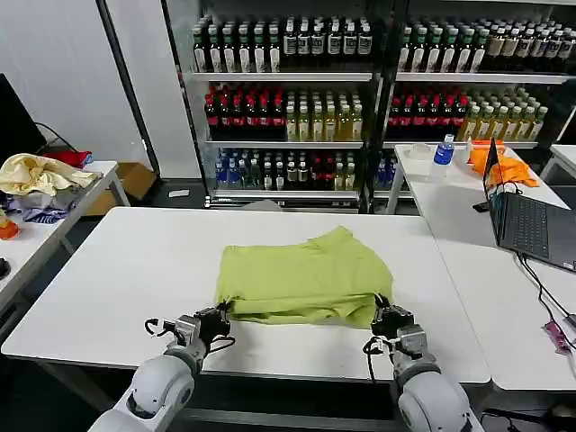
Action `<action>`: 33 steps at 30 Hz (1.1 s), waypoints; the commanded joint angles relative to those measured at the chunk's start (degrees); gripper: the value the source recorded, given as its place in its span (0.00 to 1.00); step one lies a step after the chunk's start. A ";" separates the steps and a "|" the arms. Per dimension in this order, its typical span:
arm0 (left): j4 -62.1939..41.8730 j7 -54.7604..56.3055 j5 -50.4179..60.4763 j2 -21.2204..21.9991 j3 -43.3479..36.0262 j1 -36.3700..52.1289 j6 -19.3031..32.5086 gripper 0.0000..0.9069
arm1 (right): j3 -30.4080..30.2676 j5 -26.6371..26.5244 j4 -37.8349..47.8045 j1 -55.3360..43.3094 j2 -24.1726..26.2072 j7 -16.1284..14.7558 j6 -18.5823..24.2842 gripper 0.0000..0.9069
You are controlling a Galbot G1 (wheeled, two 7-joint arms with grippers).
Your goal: Fold and organize the clothes.
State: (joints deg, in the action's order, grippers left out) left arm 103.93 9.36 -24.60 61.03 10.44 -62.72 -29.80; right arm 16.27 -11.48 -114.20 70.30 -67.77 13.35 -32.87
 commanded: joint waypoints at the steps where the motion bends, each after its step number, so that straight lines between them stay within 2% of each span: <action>1: -0.95 -0.16 0.07 -0.15 -0.39 1.10 0.70 1.00 | -1.07 1.69 3.06 -1.62 -1.02 0.06 -0.20 1.00; 9: 4.02 0.13 -0.27 -0.70 3.44 -4.53 1.84 1.00 | 2.71 1.39 -2.33 3.06 -1.82 -0.28 1.94 1.00; 15: 3.00 0.81 -1.39 -0.95 4.67 -7.00 2.36 1.00 | 8.06 0.48 -5.69 8.41 -1.70 -0.16 2.56 1.00; 20: 1.09 0.80 -2.25 -0.38 4.10 -5.64 2.08 1.00 | 10.96 -2.28 -3.49 8.66 -2.05 0.93 1.01 1.00; 27: -1.34 1.63 -2.77 1.01 2.76 -3.57 1.78 1.00 | 9.63 -3.71 2.50 5.67 -2.72 2.14 -0.20 0.99; 28: -1.69 1.62 -2.77 1.08 2.63 -3.31 1.78 0.81 | 9.18 -3.73 3.40 5.10 -2.86 2.09 -0.19 0.59; 29: -1.79 1.60 -2.79 1.08 2.55 -3.25 1.80 0.30 | 8.87 -3.83 3.58 4.83 -2.93 2.10 -0.20 0.07; 30: -2.00 1.62 -2.80 1.10 2.46 -3.13 1.88 0.16 | 8.71 -3.92 3.85 4.72 -2.97 2.11 -0.20 0.00; 31: -2.23 1.66 -2.77 1.09 2.41 -3.04 2.06 0.02 | 7.93 -4.05 4.53 4.28 -3.14 2.04 -0.04 0.00; 33: -2.45 1.73 -2.75 1.05 2.35 -2.90 2.30 0.01 | 7.10 -4.08 4.82 4.14 -3.21 1.96 -0.01 0.00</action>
State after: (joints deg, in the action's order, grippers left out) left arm 103.22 10.75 -27.07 61.73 12.84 -66.03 -27.81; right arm 23.96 -14.60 -112.79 75.15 -70.82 14.89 -32.48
